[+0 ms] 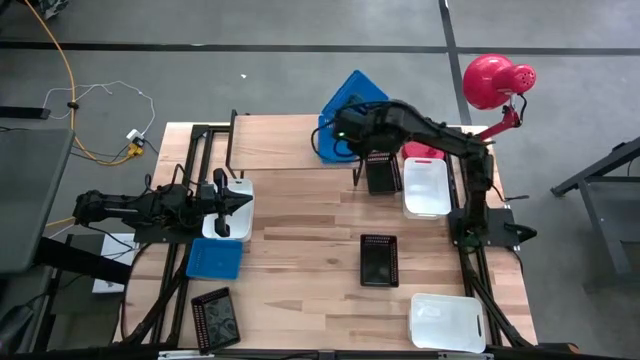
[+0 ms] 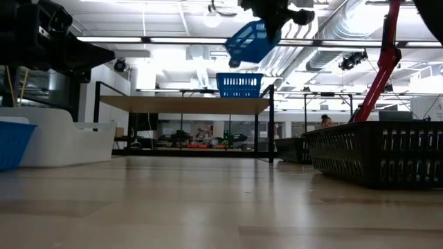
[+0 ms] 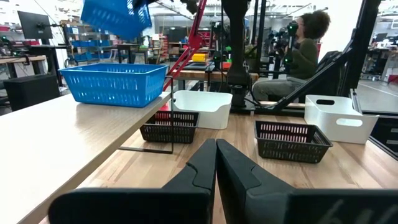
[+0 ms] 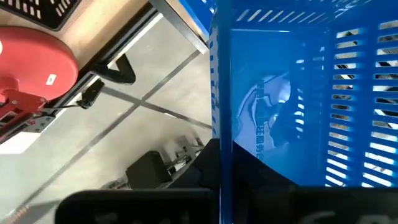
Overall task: Stack baskets on shelf by color
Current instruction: Stack the bottom right blue bin on the blue bin on the shelf
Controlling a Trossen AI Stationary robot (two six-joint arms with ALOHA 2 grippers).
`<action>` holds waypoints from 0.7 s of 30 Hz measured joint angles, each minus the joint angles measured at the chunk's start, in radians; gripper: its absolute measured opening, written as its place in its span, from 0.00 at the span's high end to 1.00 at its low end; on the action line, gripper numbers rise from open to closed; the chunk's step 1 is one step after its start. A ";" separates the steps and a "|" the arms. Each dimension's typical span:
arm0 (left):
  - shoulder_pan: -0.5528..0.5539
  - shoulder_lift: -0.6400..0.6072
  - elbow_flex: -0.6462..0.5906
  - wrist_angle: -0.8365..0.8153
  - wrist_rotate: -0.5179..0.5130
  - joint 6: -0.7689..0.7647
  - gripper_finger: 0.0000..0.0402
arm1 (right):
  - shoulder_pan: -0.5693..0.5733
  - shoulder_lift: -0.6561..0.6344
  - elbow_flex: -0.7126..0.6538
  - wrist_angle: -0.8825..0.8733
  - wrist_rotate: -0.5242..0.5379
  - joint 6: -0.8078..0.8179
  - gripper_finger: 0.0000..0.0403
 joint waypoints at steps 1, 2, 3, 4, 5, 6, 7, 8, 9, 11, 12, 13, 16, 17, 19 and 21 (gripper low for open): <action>0.000 0.000 0.000 0.000 0.000 0.000 1.00 | 0.000 -0.020 -0.006 0.001 0.002 0.008 1.00; 0.000 0.000 0.000 0.000 0.000 0.001 1.00 | 0.000 -0.044 -0.021 0.002 0.003 0.013 1.00; 0.000 0.000 0.000 0.000 0.000 0.000 1.00 | 0.000 -0.071 -0.044 0.000 0.003 0.014 1.00; 0.000 0.000 0.000 0.000 0.000 0.000 1.00 | 0.000 -0.099 -0.074 0.000 0.006 0.014 1.00; 0.000 0.000 0.000 0.000 0.000 0.000 1.00 | 0.000 -0.129 -0.111 0.001 0.012 0.016 1.00; 0.000 0.000 0.000 0.000 0.000 0.001 1.00 | 0.000 -0.162 -0.158 0.001 0.015 0.022 1.00; 0.000 0.000 0.000 0.000 0.000 0.000 1.00 | 0.001 -0.196 -0.209 -0.001 0.018 0.027 1.00; 0.000 0.000 0.000 0.000 0.000 0.000 1.00 | 0.001 -0.233 -0.265 0.001 0.019 0.032 1.00; 0.000 0.000 0.000 0.000 0.000 0.001 1.00 | 0.004 -0.267 -0.321 0.001 0.018 0.028 1.00; 0.000 0.000 0.000 0.000 0.000 0.000 1.00 | 0.011 -0.329 -0.420 0.038 -0.001 -0.007 1.00; 0.000 0.000 0.000 0.000 0.000 0.000 1.00 | 0.017 -0.353 -0.457 0.076 -0.023 -0.029 1.00; 0.000 0.000 0.000 0.000 0.000 0.001 1.00 | 0.023 -0.375 -0.488 0.123 -0.062 -0.047 1.00; 0.000 0.000 0.000 0.000 0.000 0.000 1.00 | 0.032 -0.410 -0.528 0.270 -0.205 -0.112 1.00; 0.000 0.000 0.000 0.000 0.000 0.001 1.00 | 0.031 -0.413 -0.529 0.314 -0.235 -0.142 1.00; 0.000 0.000 0.000 0.000 0.000 0.000 1.00 | 0.021 -0.410 -0.520 0.385 -0.280 -0.198 1.00; 0.000 0.000 0.000 0.000 0.000 0.001 1.00 | 0.005 -0.397 -0.500 0.456 -0.336 -0.231 1.00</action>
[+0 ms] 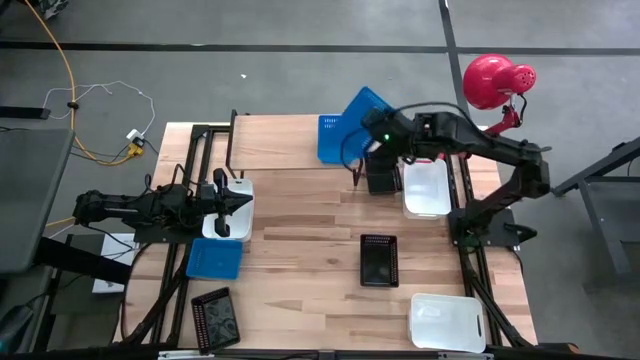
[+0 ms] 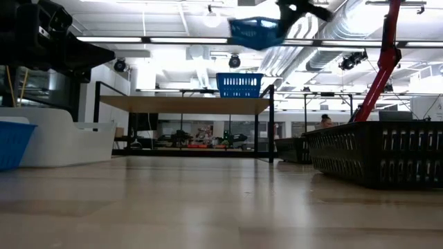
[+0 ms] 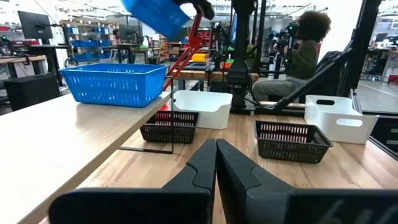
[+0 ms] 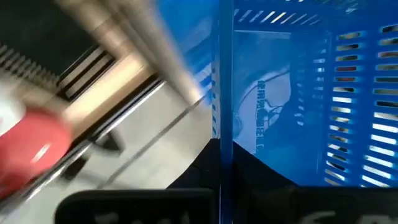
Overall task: Stack baskets on shelf by color
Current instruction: Stack the bottom right blue bin on the blue bin on the shelf
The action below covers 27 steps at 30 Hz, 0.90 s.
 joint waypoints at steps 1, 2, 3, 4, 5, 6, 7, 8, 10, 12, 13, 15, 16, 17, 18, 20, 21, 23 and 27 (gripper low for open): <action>0.000 0.000 0.000 0.000 0.000 0.000 1.00 | -0.011 0.007 0.011 0.026 -0.042 -0.013 1.00; 0.000 0.000 0.000 0.000 0.000 -0.001 1.00 | -0.023 0.014 0.019 0.042 -0.080 -0.028 1.00; 0.000 0.000 0.000 0.000 0.000 0.000 1.00 | -0.035 0.022 0.028 0.051 -0.116 -0.039 1.00; 0.000 0.000 0.000 0.000 0.000 0.000 1.00 | -0.047 0.033 0.035 0.064 -0.145 -0.052 1.00; 0.000 0.000 0.000 0.000 0.000 0.000 1.00 | -0.060 0.046 0.044 0.072 -0.168 -0.058 1.00; 0.000 0.000 0.000 0.000 0.000 -0.001 1.00 | -0.073 0.060 0.052 0.073 -0.186 -0.065 1.00; 0.000 0.000 0.000 0.000 0.000 -0.001 1.00 | -0.086 0.075 0.060 0.069 -0.197 -0.077 1.00; 0.000 0.000 0.000 0.000 0.000 0.000 1.00 | -0.099 0.090 0.066 0.069 -0.206 -0.084 1.00; 0.000 0.000 0.000 0.000 0.000 -0.001 1.00 | -0.122 0.123 0.080 0.067 -0.211 -0.105 1.00; 0.000 0.000 0.000 0.000 0.000 0.000 1.00 | -0.144 0.154 0.092 0.058 -0.211 -0.119 1.00; 0.000 0.000 0.000 0.000 0.000 -0.001 1.00 | -0.155 0.166 0.097 0.057 -0.213 -0.125 1.00; 0.000 0.000 0.000 0.000 0.000 0.000 1.00 | -0.173 0.184 0.104 0.057 -0.220 -0.125 1.00; 0.000 0.000 0.000 0.000 0.000 0.000 1.00 | -0.180 0.191 0.105 0.057 -0.222 -0.124 1.00; 0.000 0.000 0.000 0.000 0.000 -0.001 1.00 | -0.186 0.199 0.105 0.050 -0.224 -0.124 1.00; 0.000 0.000 0.000 0.000 0.000 -0.001 1.00 | -0.188 0.207 0.105 0.038 -0.228 -0.124 1.00; 0.000 0.000 0.000 0.000 0.000 0.000 1.00 | -0.192 0.218 0.105 0.027 -0.229 -0.124 1.00; 0.000 0.000 0.000 0.000 0.000 -0.001 1.00 | -0.192 0.223 0.105 0.026 -0.231 -0.123 1.00; 0.000 0.000 0.000 0.000 0.000 0.000 1.00 | -0.191 0.225 0.105 0.021 -0.249 -0.108 1.00; 0.000 0.000 0.000 0.000 0.000 0.000 1.00 | -0.189 0.226 0.105 0.017 -0.302 -0.058 1.00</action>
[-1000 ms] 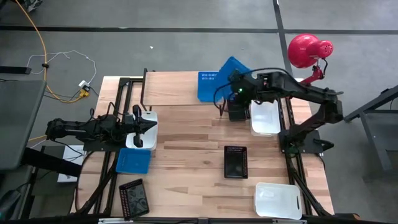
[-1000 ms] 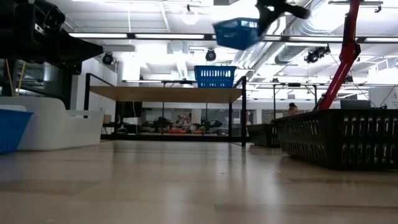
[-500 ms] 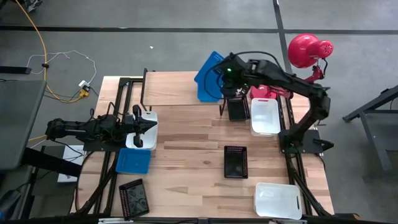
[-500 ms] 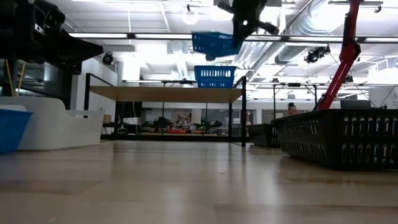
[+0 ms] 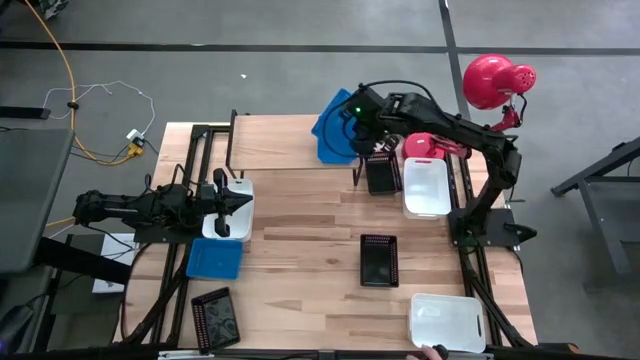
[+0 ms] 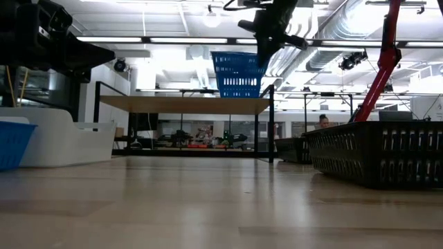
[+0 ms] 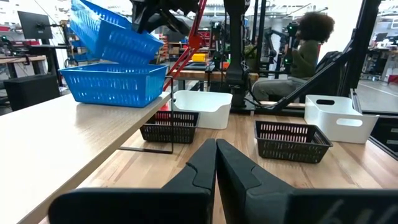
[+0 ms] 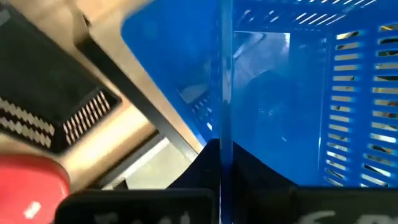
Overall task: Stack baskets on shelf by color
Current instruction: Stack the bottom right blue bin on the blue bin on the shelf
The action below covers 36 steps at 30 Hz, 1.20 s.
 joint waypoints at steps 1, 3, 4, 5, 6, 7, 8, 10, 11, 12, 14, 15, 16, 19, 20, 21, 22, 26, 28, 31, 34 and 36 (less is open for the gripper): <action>0.000 0.000 0.000 0.000 0.000 -0.001 1.00 | 0.000 0.000 0.000 -0.005 -0.016 0.012 1.00; 0.000 0.000 0.000 0.000 0.000 0.000 1.00 | 0.000 0.000 0.000 -0.021 -0.041 0.041 1.00; 0.000 0.000 0.000 0.000 0.000 0.000 1.00 | 0.000 0.000 0.000 -0.027 -0.050 0.049 1.00; 0.000 0.000 0.000 0.000 0.000 -0.001 1.00 | 0.004 0.000 -0.005 -0.026 -0.058 0.054 1.00; 0.000 0.000 0.000 0.000 0.000 -0.001 1.00 | 0.006 0.000 -0.009 -0.027 -0.060 0.059 1.00; 0.000 0.000 0.000 0.000 0.000 0.000 1.00 | 0.007 0.000 -0.011 -0.031 -0.060 0.059 1.00; 0.000 0.000 0.000 0.000 0.000 0.000 1.00 | 0.009 0.000 -0.012 -0.035 -0.061 0.059 1.00; 0.000 0.000 0.000 0.000 0.000 -0.001 1.00 | 0.011 0.000 -0.012 -0.034 -0.061 0.059 1.00; 0.000 0.000 0.000 0.000 0.000 0.000 1.00 | 0.011 0.000 -0.012 -0.034 -0.063 0.060 1.00; 0.000 0.000 0.000 0.000 0.000 -0.001 1.00 | 0.011 0.000 -0.012 -0.034 -0.068 0.071 1.00; 0.000 0.000 0.000 0.000 0.000 0.000 1.00 | 0.012 0.000 -0.012 -0.034 -0.078 0.104 1.00; 0.000 0.000 0.000 0.000 0.000 0.000 1.00 | 0.012 0.000 -0.012 -0.034 -0.079 0.127 1.00; 0.000 0.000 0.000 0.000 0.000 -0.001 1.00 | 0.012 0.000 -0.012 -0.034 -0.079 0.144 1.00; 0.000 0.000 0.000 0.000 0.000 0.000 1.00 | 0.012 0.000 -0.012 -0.035 -0.082 0.159 1.00; 0.000 0.000 0.000 0.000 0.000 -0.001 1.00 | 0.012 0.000 -0.012 -0.035 -0.082 0.163 1.00; 0.000 0.000 0.000 0.000 0.000 -0.001 1.00 | 0.012 0.000 -0.012 -0.035 -0.082 0.164 1.00; 0.000 0.000 0.000 0.000 0.000 0.000 1.00 | 0.012 0.000 -0.012 -0.035 -0.082 0.164 1.00; 0.000 0.000 0.000 0.000 0.000 0.000 1.00 | 0.012 0.000 -0.012 -0.035 -0.082 0.164 1.00; 0.000 0.000 0.000 0.000 0.000 -0.001 1.00 | 0.012 0.000 -0.012 -0.035 -0.082 0.168 1.00; 0.000 0.000 0.000 0.000 0.000 0.000 1.00 | 0.012 0.000 -0.012 -0.034 -0.082 0.180 1.00; 0.000 0.000 0.000 0.000 0.000 0.000 1.00 | 0.012 0.000 -0.012 -0.034 -0.081 0.206 1.00; 0.000 0.000 0.000 0.000 0.000 -0.001 1.00 | 0.012 0.000 -0.012 -0.034 -0.077 0.217 1.00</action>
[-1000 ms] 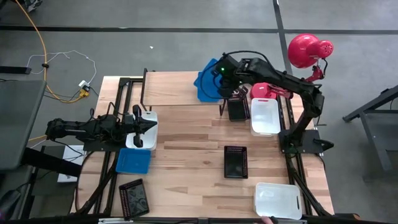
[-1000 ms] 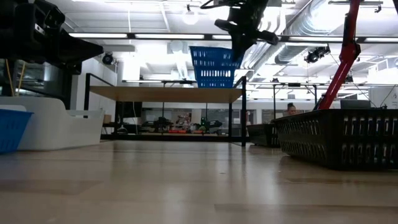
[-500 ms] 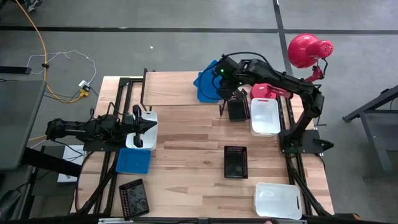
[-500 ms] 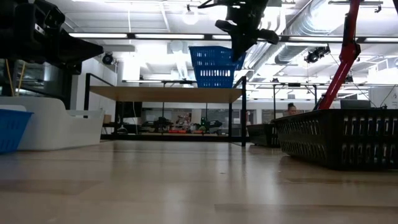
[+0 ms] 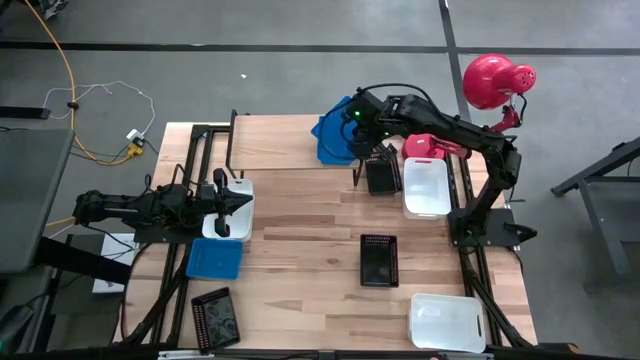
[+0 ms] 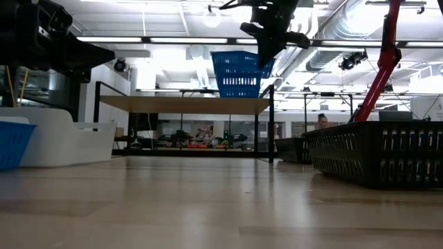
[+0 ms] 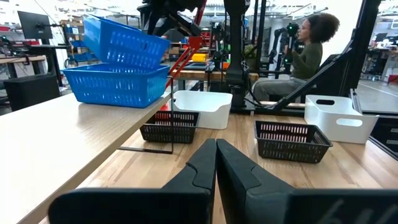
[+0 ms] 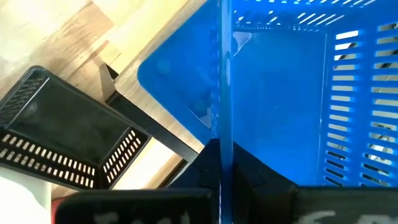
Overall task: Stack baskets on shelf by color
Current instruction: Stack the bottom right blue bin on the blue bin on the shelf
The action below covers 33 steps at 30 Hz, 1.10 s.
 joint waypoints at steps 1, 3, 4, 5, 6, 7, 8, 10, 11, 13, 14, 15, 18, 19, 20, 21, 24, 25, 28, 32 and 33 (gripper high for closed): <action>0.000 0.000 0.000 0.000 0.000 0.001 1.00 | 0.000 0.000 0.000 0.002 0.001 0.007 1.00; 0.000 0.000 0.000 0.000 0.000 0.001 1.00 | 0.000 0.000 0.000 0.015 0.001 0.018 1.00; 0.000 0.000 0.000 0.000 0.000 0.000 1.00 | 0.000 0.000 0.000 0.023 0.001 0.027 1.00; 0.000 0.000 0.000 0.000 0.000 0.001 1.00 | 0.000 0.000 0.000 0.033 0.001 0.033 1.00; 0.000 0.000 0.000 0.000 0.000 0.001 1.00 | 0.000 0.000 0.000 0.042 0.001 0.035 0.99; 0.000 0.000 0.000 0.000 0.000 0.000 1.00 | 0.000 0.000 0.000 0.047 0.001 0.034 0.98; 0.000 0.000 0.000 0.000 0.000 0.000 1.00 | 0.000 0.000 0.000 0.051 0.001 0.036 0.96; 0.000 0.000 0.000 0.000 0.000 0.001 1.00 | 0.000 0.000 0.000 0.059 0.001 0.055 0.92; 0.000 0.000 0.000 0.000 0.000 0.000 1.00 | 0.000 0.000 0.000 0.060 0.001 0.067 0.89; 0.000 0.000 0.000 0.000 0.000 0.001 1.00 | 0.000 0.000 0.000 0.060 0.008 0.084 0.84; 0.000 0.000 0.000 0.000 0.000 0.001 1.00 | 0.000 0.000 0.000 0.060 0.014 0.085 0.81; 0.000 0.000 0.000 0.000 0.000 0.000 1.00 | 0.000 0.000 0.000 0.060 0.020 0.085 0.78; 0.000 0.000 0.000 0.000 0.000 0.001 1.00 | 0.000 0.000 0.000 0.061 0.044 0.078 0.71; 0.000 0.000 0.000 0.000 0.000 0.000 1.00 | 0.000 0.000 0.000 0.061 0.047 0.077 0.69; 0.000 0.000 0.000 0.000 0.000 0.000 1.00 | 0.000 0.000 0.000 0.063 0.049 0.076 0.68; 0.000 0.000 0.000 0.000 0.000 0.001 1.00 | 0.000 0.000 0.000 0.066 0.056 0.071 0.66; 0.000 0.000 0.000 0.000 0.000 0.000 1.00 | 0.001 0.000 0.007 0.066 0.098 0.054 0.64; 0.000 0.000 0.000 0.000 0.000 0.001 1.00 | 0.001 0.000 0.015 0.067 0.110 0.053 0.64; 0.000 0.000 0.000 0.000 0.000 0.000 1.00 | 0.001 0.000 0.051 0.064 0.112 0.055 0.64; 0.000 0.000 0.000 0.000 0.000 0.000 1.00 | 0.000 -0.001 0.116 0.052 0.084 0.087 0.64; 0.000 0.000 0.000 0.000 0.000 0.001 1.00 | 0.000 -0.001 0.130 0.047 0.062 0.102 0.64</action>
